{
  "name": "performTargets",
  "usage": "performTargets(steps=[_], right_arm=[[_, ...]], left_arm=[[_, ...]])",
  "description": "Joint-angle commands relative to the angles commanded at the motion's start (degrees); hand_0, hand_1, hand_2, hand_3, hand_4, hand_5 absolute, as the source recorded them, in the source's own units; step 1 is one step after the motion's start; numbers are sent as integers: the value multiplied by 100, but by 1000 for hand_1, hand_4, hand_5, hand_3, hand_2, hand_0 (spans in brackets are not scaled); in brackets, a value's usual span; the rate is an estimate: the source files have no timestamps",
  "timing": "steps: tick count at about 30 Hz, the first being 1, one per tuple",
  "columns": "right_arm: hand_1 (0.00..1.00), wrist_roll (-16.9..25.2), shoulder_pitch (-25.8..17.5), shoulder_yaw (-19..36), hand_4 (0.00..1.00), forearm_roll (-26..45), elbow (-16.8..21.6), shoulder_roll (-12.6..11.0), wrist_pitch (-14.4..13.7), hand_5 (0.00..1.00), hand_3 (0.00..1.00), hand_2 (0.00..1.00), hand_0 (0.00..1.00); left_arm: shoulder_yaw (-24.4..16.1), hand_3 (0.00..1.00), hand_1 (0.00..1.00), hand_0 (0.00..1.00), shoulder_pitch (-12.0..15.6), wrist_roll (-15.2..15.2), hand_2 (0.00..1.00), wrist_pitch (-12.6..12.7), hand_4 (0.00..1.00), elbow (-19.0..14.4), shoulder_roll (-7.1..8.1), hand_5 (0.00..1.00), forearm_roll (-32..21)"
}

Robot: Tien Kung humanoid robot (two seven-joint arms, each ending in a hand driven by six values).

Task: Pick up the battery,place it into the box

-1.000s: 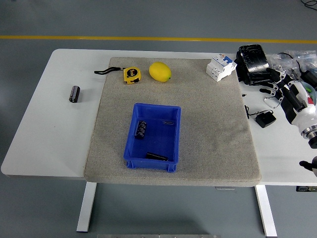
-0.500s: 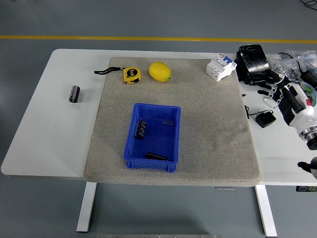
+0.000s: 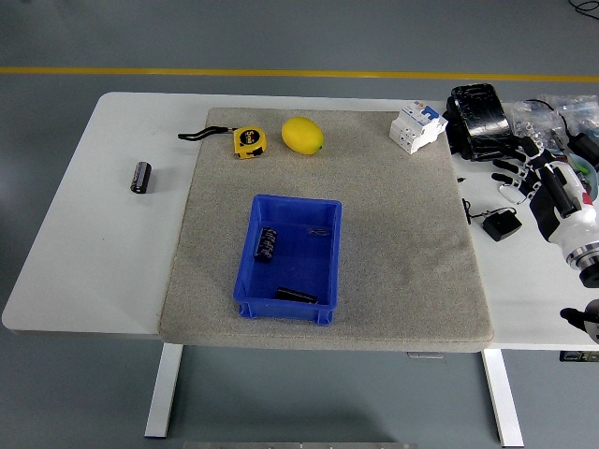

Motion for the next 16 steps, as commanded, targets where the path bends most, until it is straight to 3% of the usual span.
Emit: performTargets(steps=[4,5,16], right_arm=[[693,320,-36,-51,998,297,46,159,-716,742,788,792,691],[693,339,-35,-54,998,314,47,172,-771,742,788,792,691],[693,380,-16,-166,998,333,111,197,-798,752,788,789,697]], left_arm=[[-134,801,636,669,-14,-4,754,17,736,18,8,892,147],[-141,801,636,669,-15,-3,754,18,736,19,8,892,155],[-156,800,635,671,-5,13,754,8,735,22,1,893,201]])
